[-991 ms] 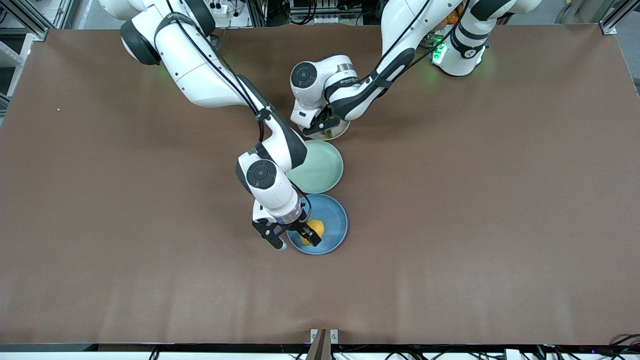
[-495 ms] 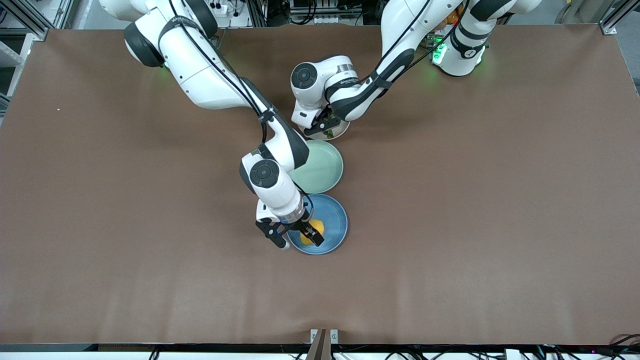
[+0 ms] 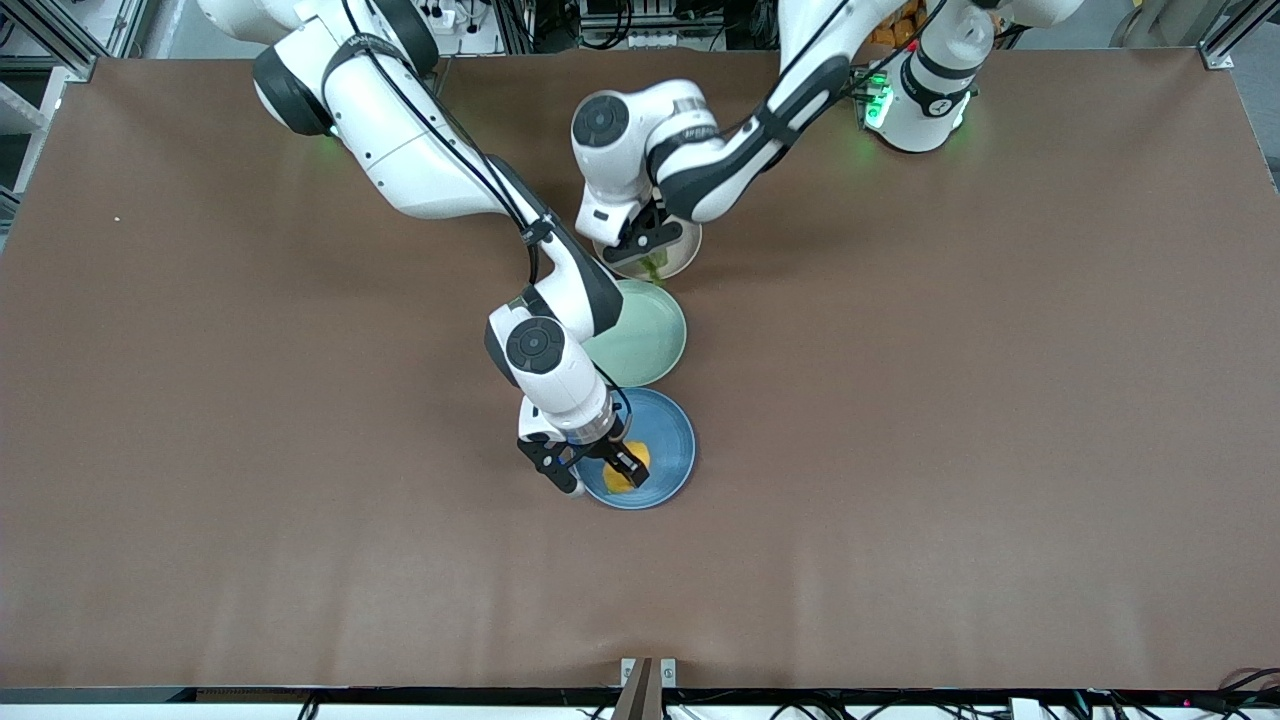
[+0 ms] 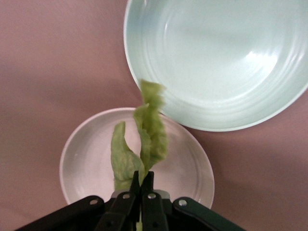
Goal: Pick lemon and lettuce from blue and beige plates
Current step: 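Grasp the lemon with the right gripper while the left gripper grasps lettuce, then lift the lemon with the right gripper while the left gripper lifts lettuce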
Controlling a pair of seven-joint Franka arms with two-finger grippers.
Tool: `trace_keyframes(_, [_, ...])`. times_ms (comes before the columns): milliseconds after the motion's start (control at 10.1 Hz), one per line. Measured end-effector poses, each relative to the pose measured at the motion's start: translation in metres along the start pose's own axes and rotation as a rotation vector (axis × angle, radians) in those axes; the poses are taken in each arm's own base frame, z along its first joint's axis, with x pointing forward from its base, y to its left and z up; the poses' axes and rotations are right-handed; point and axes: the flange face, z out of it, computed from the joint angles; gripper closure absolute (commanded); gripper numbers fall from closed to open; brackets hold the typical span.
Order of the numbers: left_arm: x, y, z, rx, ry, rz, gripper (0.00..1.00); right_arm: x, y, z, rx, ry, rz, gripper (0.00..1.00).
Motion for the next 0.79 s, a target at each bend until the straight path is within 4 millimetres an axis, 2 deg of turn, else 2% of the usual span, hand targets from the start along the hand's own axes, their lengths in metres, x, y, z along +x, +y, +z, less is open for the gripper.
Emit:
trace_keyframes(198, [0.007, -0.012, -0.041, 0.014, 0.046, -0.005, 1.00, 0.001, 0.000, 0.000, 0.000, 0.001, 0.001, 0.99])
trace_keyframes(297, [0.016, -0.019, -0.060, 0.019, 0.065, 0.008, 1.00, 0.003, 0.000, 0.000, -0.005, 0.000, 0.004, 1.00])
trace_keyframes(495, [0.058, -0.040, -0.098, 0.018, 0.092, 0.056, 1.00, 0.012, -0.002, -0.006, -0.042, -0.009, 0.015, 1.00])
trace_keyframes(694, [0.124, -0.072, -0.123, 0.014, 0.096, 0.087, 1.00, 0.036, -0.009, -0.030, -0.091, -0.054, 0.038, 1.00])
trace_keyframes(793, [0.165, -0.092, -0.127, 0.013, 0.090, 0.110, 1.00, 0.059, -0.008, -0.049, -0.113, -0.102, 0.030, 1.00])
